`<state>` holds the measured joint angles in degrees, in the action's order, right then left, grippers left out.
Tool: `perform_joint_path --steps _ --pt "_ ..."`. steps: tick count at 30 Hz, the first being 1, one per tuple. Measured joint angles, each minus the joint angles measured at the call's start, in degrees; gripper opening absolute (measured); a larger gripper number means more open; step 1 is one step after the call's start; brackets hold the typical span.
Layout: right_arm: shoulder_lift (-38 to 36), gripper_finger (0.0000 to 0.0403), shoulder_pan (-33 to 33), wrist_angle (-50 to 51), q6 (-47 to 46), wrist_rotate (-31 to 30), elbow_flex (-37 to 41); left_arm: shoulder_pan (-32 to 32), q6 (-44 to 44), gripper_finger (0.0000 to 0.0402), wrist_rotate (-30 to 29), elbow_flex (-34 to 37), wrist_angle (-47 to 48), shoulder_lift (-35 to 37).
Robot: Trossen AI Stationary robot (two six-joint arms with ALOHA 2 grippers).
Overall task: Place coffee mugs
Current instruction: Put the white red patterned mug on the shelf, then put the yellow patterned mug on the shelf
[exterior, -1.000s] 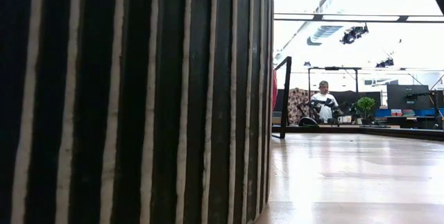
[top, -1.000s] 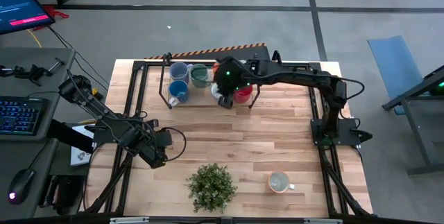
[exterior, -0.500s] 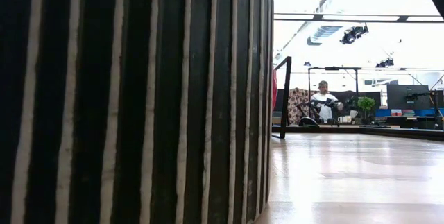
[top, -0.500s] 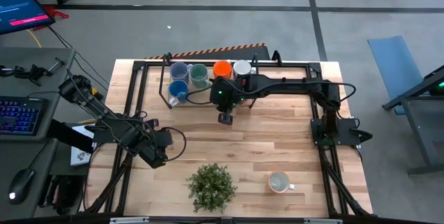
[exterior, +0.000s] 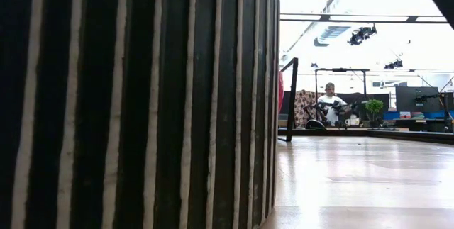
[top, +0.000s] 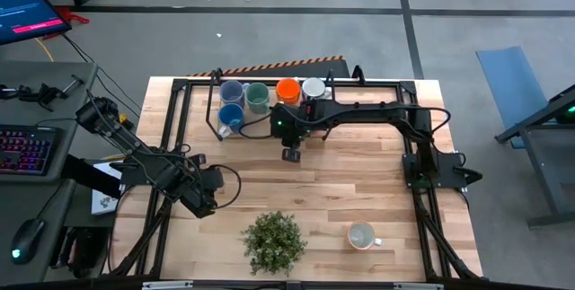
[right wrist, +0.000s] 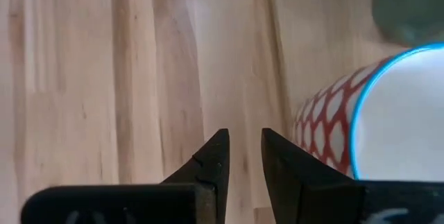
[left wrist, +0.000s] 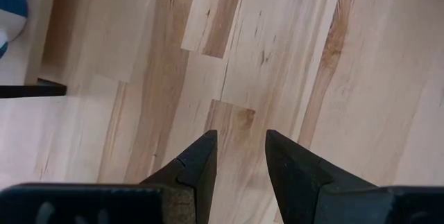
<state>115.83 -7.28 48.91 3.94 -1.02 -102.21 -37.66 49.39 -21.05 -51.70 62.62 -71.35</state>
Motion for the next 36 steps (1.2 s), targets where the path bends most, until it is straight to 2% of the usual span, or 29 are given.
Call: perform_joint_path --steps 23,30,36 --pt "0.11 0.0062 -3.00 0.17 1.12 -1.70 0.00 0.00 -0.01 0.0113 -0.05 0.00 0.07 0.00" --pt "-1.57 0.0062 -1.48 4.34 -2.57 7.09 -0.04 0.01 -0.02 0.0113 -0.14 0.00 0.05 0.00" --pt "-4.91 0.0062 2.81 19.37 -5.19 11.98 -0.04 0.00 0.00 0.0113 -0.16 0.00 0.06 0.00"
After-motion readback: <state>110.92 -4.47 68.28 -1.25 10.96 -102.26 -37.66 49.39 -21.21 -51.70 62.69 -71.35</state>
